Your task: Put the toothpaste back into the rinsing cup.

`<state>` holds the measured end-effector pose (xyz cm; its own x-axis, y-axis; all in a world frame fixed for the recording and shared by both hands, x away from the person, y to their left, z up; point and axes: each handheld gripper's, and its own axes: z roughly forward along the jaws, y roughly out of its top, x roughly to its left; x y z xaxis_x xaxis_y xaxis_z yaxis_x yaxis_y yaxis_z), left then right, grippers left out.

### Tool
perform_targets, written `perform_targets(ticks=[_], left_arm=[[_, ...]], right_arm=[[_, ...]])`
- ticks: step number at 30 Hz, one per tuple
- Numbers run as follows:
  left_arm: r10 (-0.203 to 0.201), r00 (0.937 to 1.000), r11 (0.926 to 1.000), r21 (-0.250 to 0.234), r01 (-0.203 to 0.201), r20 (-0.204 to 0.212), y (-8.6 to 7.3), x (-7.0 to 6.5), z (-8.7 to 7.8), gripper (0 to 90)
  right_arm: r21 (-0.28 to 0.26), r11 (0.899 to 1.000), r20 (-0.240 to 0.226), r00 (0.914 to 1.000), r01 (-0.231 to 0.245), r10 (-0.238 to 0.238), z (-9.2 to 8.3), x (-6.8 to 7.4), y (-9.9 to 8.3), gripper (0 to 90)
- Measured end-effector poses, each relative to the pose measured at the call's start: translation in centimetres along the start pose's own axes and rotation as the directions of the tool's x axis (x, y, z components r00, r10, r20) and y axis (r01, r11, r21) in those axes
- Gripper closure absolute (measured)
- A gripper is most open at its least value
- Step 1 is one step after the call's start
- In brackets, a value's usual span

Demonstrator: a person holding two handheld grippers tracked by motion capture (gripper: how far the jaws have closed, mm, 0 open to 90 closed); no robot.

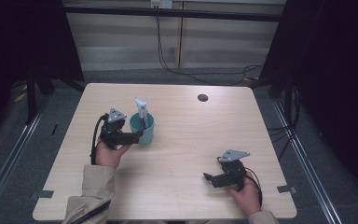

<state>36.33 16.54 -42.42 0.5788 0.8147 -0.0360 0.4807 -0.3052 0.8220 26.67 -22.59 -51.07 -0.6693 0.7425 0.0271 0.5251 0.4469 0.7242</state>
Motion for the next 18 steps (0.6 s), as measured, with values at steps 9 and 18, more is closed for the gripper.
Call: perform_targets(ticks=[9, 18], left_arm=[[-0.005, 1.0000, 1.0000, -0.005, 0.005, 0.002, -0.5, 0.4, -0.9, 16.5], [-0.010, 0.9997, 0.9999, 0.002, 0.010, 0.022, -1.2, 0.4, -1.4, 16.0]], right_arm=[[0.001, 1.000, 0.000, 1.0000, -0.001, 0.001, 0.0, 0.0, 0.0, 13.1], [0.002, 1.000, 0.002, 1.0000, 0.001, -0.001, 0.0, 0.0, 0.0, 13.0]])
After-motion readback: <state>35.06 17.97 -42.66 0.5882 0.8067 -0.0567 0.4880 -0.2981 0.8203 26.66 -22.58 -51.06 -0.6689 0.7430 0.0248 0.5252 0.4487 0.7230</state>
